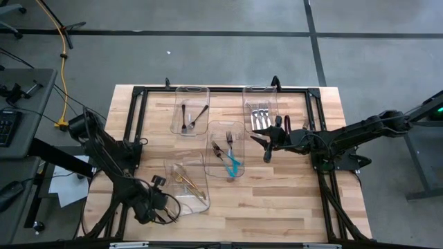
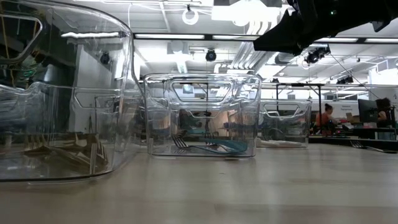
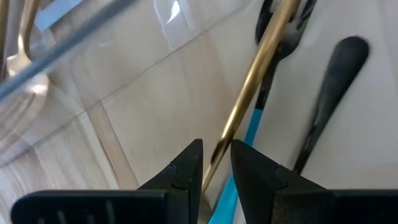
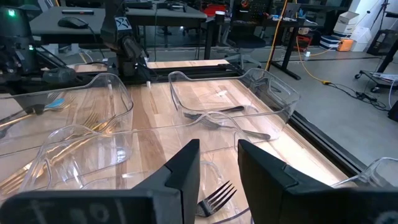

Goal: Sort silverware by color (type)
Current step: Put the gold fork into the bottom left transparent bin, then put the blue fork into the center transparent bin

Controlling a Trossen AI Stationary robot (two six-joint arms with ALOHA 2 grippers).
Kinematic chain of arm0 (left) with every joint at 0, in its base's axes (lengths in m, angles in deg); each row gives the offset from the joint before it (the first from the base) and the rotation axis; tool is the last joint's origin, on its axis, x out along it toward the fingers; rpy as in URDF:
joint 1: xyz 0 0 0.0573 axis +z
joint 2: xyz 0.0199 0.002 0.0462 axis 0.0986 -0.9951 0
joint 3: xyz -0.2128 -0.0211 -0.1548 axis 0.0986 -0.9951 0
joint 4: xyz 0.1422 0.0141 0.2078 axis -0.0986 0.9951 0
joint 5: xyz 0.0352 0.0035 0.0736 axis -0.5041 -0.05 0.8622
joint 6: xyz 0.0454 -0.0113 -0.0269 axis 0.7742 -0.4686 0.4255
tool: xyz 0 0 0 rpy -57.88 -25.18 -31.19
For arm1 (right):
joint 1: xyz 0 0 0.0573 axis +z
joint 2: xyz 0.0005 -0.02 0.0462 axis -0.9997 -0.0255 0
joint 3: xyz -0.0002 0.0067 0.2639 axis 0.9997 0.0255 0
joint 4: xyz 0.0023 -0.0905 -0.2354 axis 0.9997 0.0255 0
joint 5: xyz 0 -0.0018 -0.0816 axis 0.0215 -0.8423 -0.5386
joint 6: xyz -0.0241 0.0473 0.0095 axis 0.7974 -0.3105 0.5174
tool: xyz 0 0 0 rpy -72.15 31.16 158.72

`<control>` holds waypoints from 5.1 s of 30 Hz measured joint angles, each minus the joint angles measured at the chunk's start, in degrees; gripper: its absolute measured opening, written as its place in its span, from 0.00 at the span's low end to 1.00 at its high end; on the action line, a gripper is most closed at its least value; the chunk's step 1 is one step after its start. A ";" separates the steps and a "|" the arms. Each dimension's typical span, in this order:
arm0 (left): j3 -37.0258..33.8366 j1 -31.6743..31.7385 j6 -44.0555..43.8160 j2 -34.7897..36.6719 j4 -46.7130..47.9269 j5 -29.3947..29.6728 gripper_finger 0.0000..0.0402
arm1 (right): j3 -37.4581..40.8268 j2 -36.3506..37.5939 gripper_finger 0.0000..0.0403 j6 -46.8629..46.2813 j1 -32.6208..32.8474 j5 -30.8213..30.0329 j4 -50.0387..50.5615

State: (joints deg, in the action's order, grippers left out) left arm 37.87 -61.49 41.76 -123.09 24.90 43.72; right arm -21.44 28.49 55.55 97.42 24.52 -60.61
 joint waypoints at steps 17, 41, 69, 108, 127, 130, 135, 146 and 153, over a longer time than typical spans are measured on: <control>0.00 -0.02 -0.83 -2.27 -0.19 -0.02 0.13 | 0.00 0.00 0.26 0.00 -0.02 -0.04 0.00; 3.25 0.00 -0.55 1.40 6.04 -4.54 0.02 | 0.00 0.02 0.26 0.00 0.00 -0.27 0.00; -4.45 19.89 30.24 29.97 -38.41 32.84 0.02 | 0.00 0.02 0.26 0.02 0.00 0.04 -0.02; 4.19 27.30 44.47 12.53 -3.96 8.85 0.02 | 0.00 0.02 0.26 0.07 -0.02 -0.24 -0.39; 5.57 29.64 45.25 1.62 -2.72 7.82 0.12 | 0.00 0.02 0.26 0.07 -0.02 0.07 -0.02; 5.57 29.64 42.31 1.74 -2.77 8.29 0.18 | 0.00 0.02 0.26 0.07 -0.02 0.04 0.00; 9.04 29.63 38.37 1.71 2.72 8.51 0.29 | 0.00 0.02 0.26 0.09 -0.02 0.02 0.00; 28.69 22.50 26.49 2.19 16.58 9.27 0.45 | 0.00 0.02 0.26 -0.01 -0.01 -0.02 0.20; 29.40 11.93 10.01 0.71 17.45 4.61 0.45 | 0.00 0.02 0.26 -1.33 -0.02 -0.02 0.96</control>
State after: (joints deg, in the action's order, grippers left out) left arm 67.27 -49.56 51.77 -122.38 42.35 48.33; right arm -21.44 28.51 54.22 97.41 24.50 -59.65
